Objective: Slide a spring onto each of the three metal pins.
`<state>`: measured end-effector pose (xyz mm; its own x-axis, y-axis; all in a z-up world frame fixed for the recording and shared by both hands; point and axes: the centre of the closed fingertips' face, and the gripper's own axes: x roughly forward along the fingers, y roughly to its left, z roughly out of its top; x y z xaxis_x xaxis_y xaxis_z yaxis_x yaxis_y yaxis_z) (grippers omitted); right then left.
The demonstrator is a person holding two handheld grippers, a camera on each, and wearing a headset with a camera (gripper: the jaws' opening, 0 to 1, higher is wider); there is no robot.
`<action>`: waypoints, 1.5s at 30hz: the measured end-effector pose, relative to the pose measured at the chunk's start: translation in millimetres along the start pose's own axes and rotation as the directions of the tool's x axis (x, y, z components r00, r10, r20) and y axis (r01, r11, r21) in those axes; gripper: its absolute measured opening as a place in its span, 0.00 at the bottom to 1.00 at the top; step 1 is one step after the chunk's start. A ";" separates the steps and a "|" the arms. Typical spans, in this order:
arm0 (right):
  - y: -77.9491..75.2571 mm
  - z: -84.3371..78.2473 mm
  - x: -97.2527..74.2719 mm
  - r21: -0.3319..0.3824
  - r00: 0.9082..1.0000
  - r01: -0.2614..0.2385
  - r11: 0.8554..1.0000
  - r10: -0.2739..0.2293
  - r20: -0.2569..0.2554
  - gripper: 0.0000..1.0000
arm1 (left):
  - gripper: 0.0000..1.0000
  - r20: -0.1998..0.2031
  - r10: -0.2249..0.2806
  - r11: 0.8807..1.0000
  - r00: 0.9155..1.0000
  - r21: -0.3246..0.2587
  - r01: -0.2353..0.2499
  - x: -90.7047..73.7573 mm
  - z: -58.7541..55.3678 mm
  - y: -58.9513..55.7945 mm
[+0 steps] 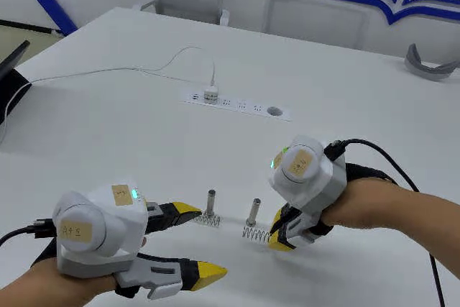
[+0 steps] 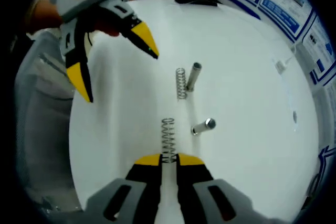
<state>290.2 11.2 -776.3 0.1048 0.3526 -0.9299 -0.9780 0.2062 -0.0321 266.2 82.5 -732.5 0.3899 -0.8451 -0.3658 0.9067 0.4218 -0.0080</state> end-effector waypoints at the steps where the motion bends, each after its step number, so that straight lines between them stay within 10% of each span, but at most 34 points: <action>1: 2.4 1.7 -3.1 -0.009 1.000 -0.002 1.000 0.002 0.005 0.12 | 0.56 0.000 -0.006 1.000 1.000 0.004 0.006 1.9 0.9 -1.5; 45: 49.1 47.4 -51.0 -0.201 0.999 -0.030 0.979 0.037 0.030 0.12 | 0.12 -0.004 -0.123 0.973 0.992 0.197 0.122 26.4 12.0 -28.7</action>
<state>245.4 46.7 -713.0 0.0741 0.3874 -0.9189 -0.9970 0.0077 -0.0771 252.4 44.1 -730.7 0.2747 -0.8893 -0.3656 0.9611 0.2428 0.1313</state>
